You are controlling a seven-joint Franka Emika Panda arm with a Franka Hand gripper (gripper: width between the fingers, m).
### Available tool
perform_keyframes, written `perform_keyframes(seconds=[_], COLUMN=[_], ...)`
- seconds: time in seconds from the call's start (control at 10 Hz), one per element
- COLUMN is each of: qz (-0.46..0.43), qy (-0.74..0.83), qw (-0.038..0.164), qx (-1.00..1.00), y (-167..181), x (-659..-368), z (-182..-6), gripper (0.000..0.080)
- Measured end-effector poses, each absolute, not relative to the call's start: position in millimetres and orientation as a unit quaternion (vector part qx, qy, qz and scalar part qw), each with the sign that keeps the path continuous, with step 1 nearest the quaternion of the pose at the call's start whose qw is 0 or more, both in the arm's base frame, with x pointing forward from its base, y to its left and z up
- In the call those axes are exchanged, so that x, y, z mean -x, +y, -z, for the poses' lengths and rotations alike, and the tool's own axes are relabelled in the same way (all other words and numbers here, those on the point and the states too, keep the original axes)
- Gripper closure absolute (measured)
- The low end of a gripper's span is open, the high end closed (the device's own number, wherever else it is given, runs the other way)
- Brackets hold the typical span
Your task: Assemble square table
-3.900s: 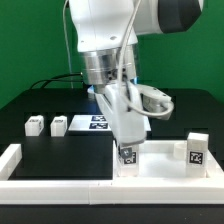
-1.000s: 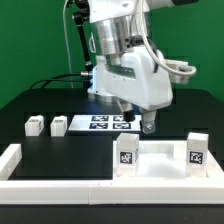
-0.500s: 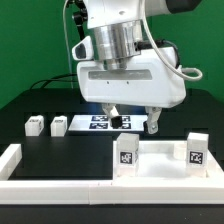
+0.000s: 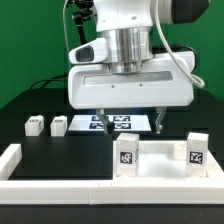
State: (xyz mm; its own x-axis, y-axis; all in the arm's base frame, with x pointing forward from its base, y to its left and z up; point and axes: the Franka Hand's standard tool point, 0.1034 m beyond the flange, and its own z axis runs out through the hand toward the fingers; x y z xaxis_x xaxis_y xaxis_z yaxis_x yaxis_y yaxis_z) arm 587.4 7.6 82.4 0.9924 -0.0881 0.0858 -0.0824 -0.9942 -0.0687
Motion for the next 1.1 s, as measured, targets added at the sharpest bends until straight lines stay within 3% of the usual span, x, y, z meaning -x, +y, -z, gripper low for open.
perform_keyframes(seconds=[0.2,0.5,0.7,0.9,1.1], qz=[0.048,0.046,0.016,-0.008,-0.009], qy=[-0.068,-0.077,-0.048,-0.036,-0.011], qw=[0.02,0.019,0.034,0.037,0.027], qx=[0.996,0.996,0.998,0.999,1.0], y=[-16,-20,-23,-23,-16], x=[-581,-580,-579,-583,-585], z=[-71.7,-66.9,-63.0,-44.6,-17.1], gripper=[0.0151,0.0151,0.0151,0.0151,0.0151])
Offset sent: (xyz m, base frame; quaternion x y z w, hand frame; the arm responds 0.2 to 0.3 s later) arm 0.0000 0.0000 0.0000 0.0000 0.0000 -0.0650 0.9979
